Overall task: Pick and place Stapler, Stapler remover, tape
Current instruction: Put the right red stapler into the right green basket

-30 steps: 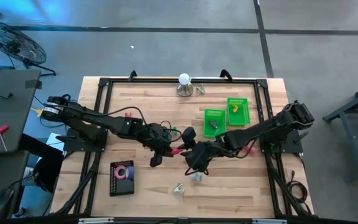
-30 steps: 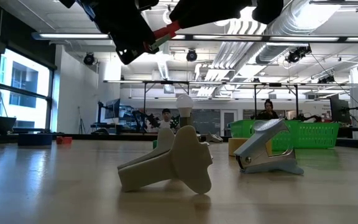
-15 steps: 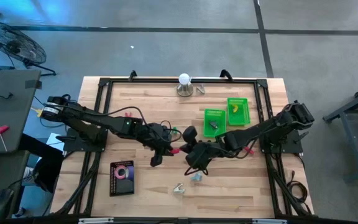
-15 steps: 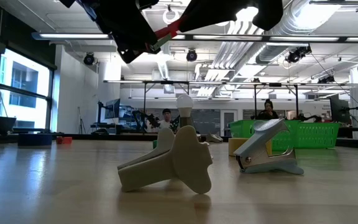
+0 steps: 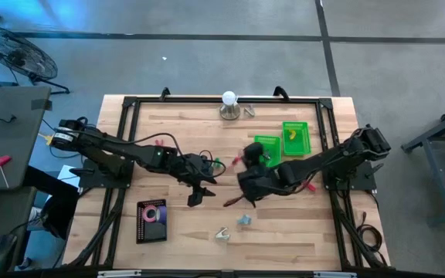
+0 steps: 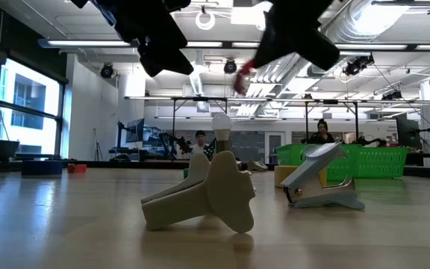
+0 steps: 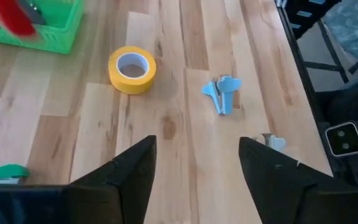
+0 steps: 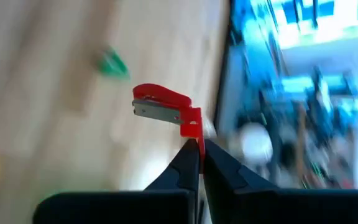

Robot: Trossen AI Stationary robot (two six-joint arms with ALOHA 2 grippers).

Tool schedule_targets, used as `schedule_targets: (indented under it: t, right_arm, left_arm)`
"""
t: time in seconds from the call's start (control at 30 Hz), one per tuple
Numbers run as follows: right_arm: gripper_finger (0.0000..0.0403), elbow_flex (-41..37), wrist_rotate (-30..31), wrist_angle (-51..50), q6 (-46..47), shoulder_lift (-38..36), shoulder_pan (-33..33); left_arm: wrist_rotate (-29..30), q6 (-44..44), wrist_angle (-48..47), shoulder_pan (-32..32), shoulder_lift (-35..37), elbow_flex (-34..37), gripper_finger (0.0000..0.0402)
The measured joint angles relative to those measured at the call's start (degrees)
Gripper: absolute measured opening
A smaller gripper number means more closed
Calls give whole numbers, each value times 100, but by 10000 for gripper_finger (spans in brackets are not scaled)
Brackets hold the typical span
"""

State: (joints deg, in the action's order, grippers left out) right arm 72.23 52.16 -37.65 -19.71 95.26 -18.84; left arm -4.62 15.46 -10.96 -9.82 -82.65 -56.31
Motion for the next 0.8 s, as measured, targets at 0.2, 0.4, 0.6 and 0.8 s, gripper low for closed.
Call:
schedule_targets:
  t: [0.2, 0.4, 0.6, 0.8]
  right_arm:
    - [1, 0, 642, -2140, 2178, -24, 137]
    - [1, 0, 862, -4726, 5209, -26, 400]
    - [1, -3, 420, -5097, 6094, -167, 698]
    - [0, 0, -404, -5220, 6611, -699, 1254]
  left_arm:
    - [5, 131, -10, 4, 0, 0, 224]
    - [22, 479, -90, 4, 0, 0, 225]
    - [358, 525, -81, 4, 0, 0, 225]
    - [364, 711, -112, 0, -140, 0, 225]
